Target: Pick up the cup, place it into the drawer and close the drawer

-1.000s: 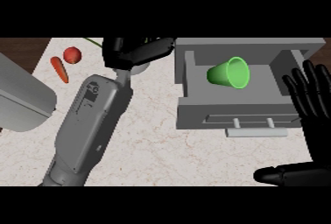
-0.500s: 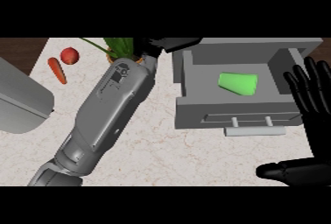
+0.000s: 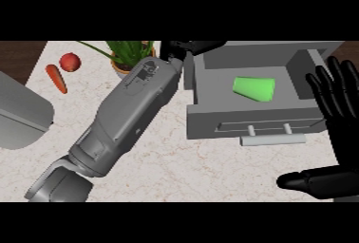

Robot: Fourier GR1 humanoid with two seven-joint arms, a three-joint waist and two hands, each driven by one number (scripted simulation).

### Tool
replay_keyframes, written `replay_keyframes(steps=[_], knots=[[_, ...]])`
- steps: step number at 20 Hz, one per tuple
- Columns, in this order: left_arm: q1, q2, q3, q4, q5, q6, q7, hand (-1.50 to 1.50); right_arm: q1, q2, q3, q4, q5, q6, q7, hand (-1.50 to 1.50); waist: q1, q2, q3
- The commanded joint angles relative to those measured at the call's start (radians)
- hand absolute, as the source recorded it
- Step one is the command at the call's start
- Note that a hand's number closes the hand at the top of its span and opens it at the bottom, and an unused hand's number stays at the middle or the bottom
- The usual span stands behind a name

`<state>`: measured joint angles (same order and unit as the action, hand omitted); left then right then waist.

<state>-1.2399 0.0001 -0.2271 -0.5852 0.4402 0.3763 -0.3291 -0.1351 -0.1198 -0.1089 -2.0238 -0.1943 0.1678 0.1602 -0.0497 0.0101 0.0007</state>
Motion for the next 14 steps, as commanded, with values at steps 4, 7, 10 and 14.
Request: replay_keyframes(steps=[4,7,10,14], knots=[[-0.054,0.0,-0.138,0.131,0.09,0.01,-0.028,1.5,-0.014,-0.009,-0.013,0.021,-0.025,0.021,-0.017,-1.5,-0.025,0.005,0.001],[-0.08,0.0,-0.179,0.154,0.124,0.05,-0.028,1.5,0.032,0.022,0.058,-0.012,0.027,0.014,-0.015,-1.5,-0.037,0.007,0.001],[-0.098,0.0,-0.188,0.213,0.128,-0.006,-0.057,1.5,-0.018,0.007,0.028,0.043,0.022,0.017,-0.036,-1.5,-0.037,0.015,0.001],[-0.057,0.0,-0.306,0.191,0.146,0.057,-0.022,1.5,0.006,0.01,0.022,0.028,-0.001,0.032,-0.052,-1.5,-0.04,0.01,0.001]])
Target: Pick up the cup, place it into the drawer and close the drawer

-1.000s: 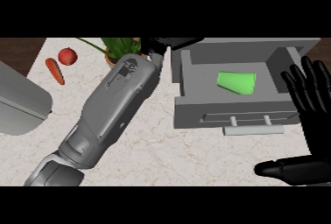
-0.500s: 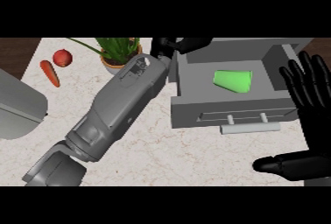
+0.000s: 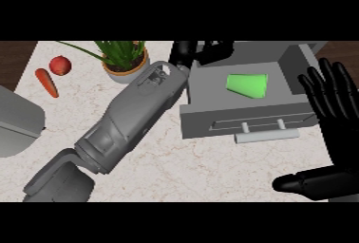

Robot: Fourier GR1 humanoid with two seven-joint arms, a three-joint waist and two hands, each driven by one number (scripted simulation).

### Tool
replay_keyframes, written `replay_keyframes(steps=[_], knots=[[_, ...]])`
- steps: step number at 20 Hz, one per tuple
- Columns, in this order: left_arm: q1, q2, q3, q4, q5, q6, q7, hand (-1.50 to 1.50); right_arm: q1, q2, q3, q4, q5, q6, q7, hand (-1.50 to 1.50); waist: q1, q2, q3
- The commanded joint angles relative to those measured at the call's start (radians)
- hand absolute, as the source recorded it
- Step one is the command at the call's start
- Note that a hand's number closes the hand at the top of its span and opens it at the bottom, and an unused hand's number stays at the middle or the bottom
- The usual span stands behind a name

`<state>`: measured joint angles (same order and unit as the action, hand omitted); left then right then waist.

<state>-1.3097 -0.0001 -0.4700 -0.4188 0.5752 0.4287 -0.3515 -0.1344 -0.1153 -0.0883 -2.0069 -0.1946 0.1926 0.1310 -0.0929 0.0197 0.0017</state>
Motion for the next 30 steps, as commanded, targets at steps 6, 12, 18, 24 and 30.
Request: replay_keyframes(steps=[6,12,18,24,30], knots=[[-0.051,0.0,-0.121,0.057,0.024,0.063,0.05,-1.5,-0.016,0.021,0.034,-0.022,0.001,-0.007,0.013,-1.5,-0.025,0.006,0.0],[-0.01,0.0,-0.089,0.019,0.107,0.019,-0.062,-1.5,-0.065,0.017,0.002,0.042,-0.044,0.008,-0.012,-1.5,-0.012,0.012,0.0],[0.008,0.0,-0.064,-0.061,0.195,0.01,-0.134,-1.5,0.027,0.025,0.002,0.005,-0.108,0.047,-0.01,-1.5,0.019,-0.006,-0.001],[0.013,0.018,0.029,-0.115,0.211,-0.066,-0.08,-1.5,0.036,-0.025,-0.03,-0.016,-0.14,0.093,0.003,1.5,0.084,-0.02,-0.001],[0.163,0.09,0.047,-0.264,0.206,-0.03,-0.11,-1.5,0.056,-0.125,-0.002,-0.057,-0.025,0.176,0.003,1.5,0.114,-0.028,-0.002]])
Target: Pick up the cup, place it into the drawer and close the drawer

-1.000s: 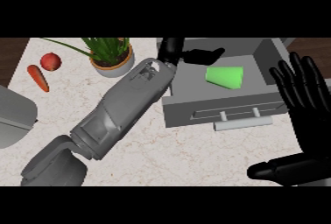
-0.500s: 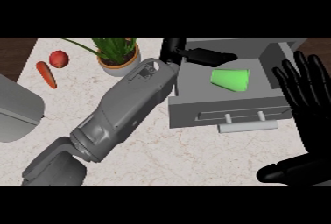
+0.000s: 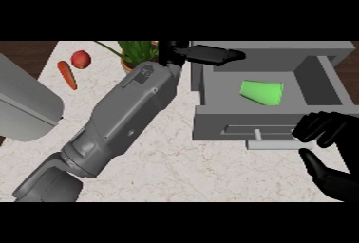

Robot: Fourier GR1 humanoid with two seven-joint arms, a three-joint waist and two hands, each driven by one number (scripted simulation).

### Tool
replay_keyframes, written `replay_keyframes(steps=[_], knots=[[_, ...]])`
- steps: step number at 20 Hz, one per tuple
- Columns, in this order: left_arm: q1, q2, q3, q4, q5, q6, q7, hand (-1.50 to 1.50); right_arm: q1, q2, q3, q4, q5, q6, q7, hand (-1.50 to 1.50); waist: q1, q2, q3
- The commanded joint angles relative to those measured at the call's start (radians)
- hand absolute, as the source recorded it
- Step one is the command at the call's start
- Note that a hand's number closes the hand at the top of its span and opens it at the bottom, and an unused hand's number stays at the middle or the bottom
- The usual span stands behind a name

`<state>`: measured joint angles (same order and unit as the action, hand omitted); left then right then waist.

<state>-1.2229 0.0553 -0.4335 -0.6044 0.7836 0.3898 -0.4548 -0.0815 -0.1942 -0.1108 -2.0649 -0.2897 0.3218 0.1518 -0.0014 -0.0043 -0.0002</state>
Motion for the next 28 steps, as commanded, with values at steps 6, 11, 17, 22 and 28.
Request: replay_keyframes(steps=[6,11,17,22,28], knots=[[0.27,0.169,0.01,-0.373,0.015,0.055,0.109,-1.5,0.044,-0.097,0.009,-0.021,0.144,0.069,-0.001,1.5,0.047,-0.014,0.0],[0.474,0.312,0.039,-0.568,0.025,0.024,0.156,-1.5,0.054,-0.054,0.099,-0.017,0.263,0.04,0.005,1.5,0.031,-0.004,0.0],[0.73,0.4,0.084,-0.727,0.052,-0.086,0.117,-1.5,-0.001,-0.053,0.169,0.071,0.437,0.015,-0.016,1.5,0.026,0.002,0.0],[0.795,0.439,0.114,-0.802,0.075,-0.118,0.123,-1.5,0.019,-0.177,0.229,0.152,0.711,0.03,-0.225,1.5,0.035,0.004,0.001],[0.952,0.523,0.196,-0.855,0.093,-0.22,0.106,-1.5,-0.037,-0.156,0.329,0.362,0.914,-0.084,-0.305,1.5,0.023,0.005,0.001]])
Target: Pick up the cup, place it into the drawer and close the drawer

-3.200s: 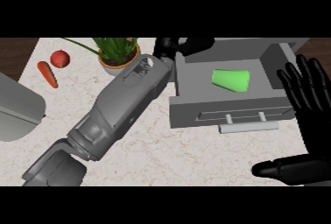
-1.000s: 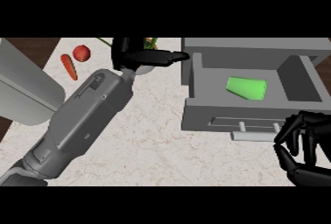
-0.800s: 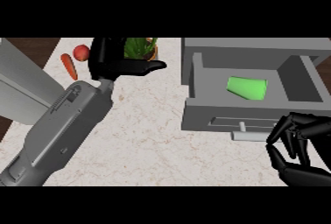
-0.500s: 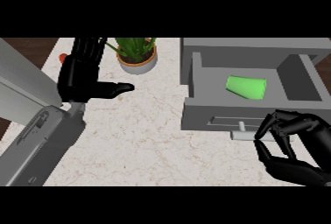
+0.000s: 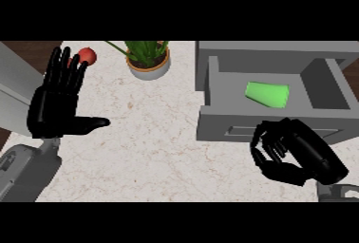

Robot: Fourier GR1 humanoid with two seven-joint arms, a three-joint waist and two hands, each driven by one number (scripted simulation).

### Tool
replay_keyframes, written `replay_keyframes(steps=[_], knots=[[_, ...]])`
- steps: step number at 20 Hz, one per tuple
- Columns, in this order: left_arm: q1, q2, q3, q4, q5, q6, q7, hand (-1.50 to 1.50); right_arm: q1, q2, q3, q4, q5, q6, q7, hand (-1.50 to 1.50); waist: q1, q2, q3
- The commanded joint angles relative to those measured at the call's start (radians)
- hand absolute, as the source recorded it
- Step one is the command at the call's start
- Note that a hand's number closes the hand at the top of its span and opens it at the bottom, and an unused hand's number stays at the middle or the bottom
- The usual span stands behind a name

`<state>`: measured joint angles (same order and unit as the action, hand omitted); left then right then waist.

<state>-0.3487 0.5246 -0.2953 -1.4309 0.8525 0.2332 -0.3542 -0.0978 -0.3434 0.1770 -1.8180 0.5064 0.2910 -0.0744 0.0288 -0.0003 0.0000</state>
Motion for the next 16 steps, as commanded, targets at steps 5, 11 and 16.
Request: replay_keyframes(steps=[5,11,16], knots=[[0.16,0.049,0.088,-0.075,0.015,-0.114,0.0,-1.5,-0.132,0.069,0.053,0.408,0.218,-0.175,-0.152,-1.5,-0.009,0.003,0.001],[0.239,-0.022,0.104,-0.003,-0.052,-0.212,-0.104,-1.5,-0.192,0.091,0.074,0.574,0.304,-0.205,-0.18,-1.5,-0.022,0.003,0.0],[0.199,0.053,0.221,-0.013,-0.011,-0.27,0.011,-1.5,-0.39,0.148,0.011,0.86,0.327,-0.232,-0.214,-1.5,-0.016,0.004,0.0]])
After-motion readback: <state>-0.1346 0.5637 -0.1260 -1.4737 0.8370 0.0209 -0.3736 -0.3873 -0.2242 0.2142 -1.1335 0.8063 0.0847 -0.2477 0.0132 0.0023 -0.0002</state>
